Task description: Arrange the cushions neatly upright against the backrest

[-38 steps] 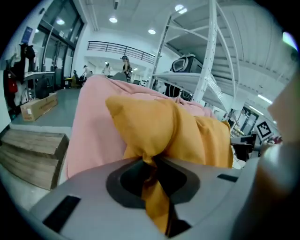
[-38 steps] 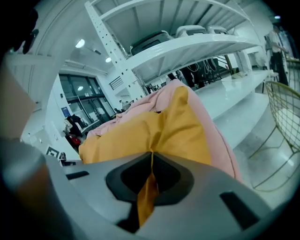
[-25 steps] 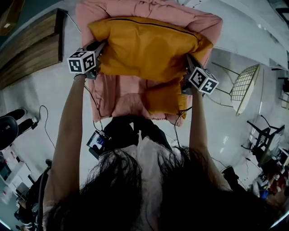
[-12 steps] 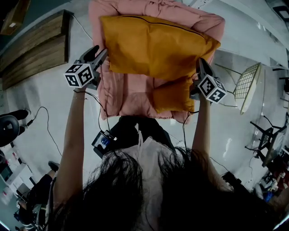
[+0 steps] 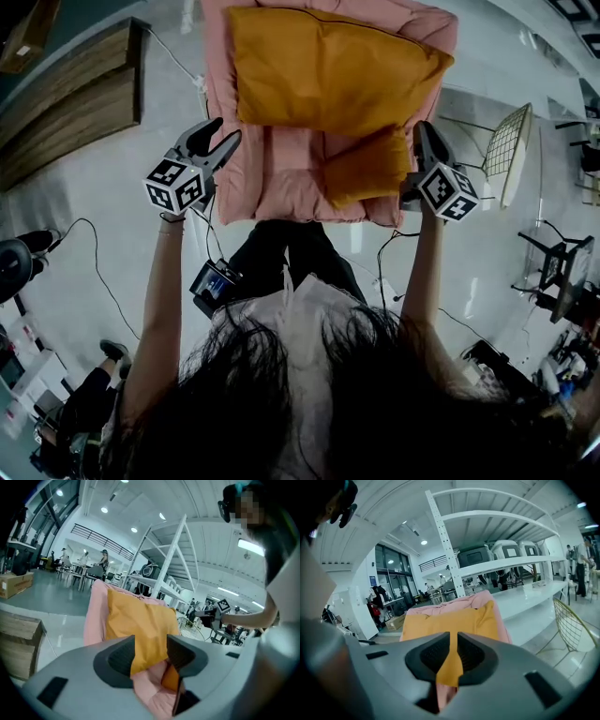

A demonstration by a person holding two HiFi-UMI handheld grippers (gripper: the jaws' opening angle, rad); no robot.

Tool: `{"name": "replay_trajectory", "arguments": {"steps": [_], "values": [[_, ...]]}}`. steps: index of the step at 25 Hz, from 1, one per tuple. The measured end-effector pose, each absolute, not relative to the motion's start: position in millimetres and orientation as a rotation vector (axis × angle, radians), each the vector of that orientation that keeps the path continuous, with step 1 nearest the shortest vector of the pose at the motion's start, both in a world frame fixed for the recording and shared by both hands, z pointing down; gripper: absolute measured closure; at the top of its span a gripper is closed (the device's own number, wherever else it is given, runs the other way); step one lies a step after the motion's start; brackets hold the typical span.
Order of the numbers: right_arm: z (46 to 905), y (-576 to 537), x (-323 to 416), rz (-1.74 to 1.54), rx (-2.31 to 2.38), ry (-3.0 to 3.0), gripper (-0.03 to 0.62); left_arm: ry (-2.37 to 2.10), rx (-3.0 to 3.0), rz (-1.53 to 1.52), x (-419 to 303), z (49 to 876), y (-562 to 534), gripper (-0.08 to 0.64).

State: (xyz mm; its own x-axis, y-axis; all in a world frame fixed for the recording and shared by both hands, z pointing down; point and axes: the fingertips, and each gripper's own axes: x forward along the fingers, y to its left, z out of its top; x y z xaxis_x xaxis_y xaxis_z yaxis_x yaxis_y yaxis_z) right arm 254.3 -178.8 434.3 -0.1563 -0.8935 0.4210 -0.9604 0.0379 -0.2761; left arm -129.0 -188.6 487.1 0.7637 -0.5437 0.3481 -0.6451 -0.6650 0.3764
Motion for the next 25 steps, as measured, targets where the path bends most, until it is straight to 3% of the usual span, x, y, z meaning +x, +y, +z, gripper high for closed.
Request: {"name": "replay_trajectory", "arguments": {"steps": [14,21,23,25], "values": [[455.4,-57.7,236.9,0.843,2.022,-2.018,0.555,-0.599,2.519,0.268,-63.1,508.0,-78.2,0.342],[482.8,-34.0,251.1,0.825,1.93,-1.89,0.554,-0.476,2.419,0.288,-3.5,560.5,-50.2,0.342],[489.4,-27.8,257.6,0.779,1.864,-1.863,0.516,-0.46,2.39,0.291,11.6,574.6,-38.0,0.342],[497.4,-23.7,263.9,0.753,1.788,-1.847,0.402,-0.457,2.356,0.296,24.4,587.1,-25.4,0.342]]}}
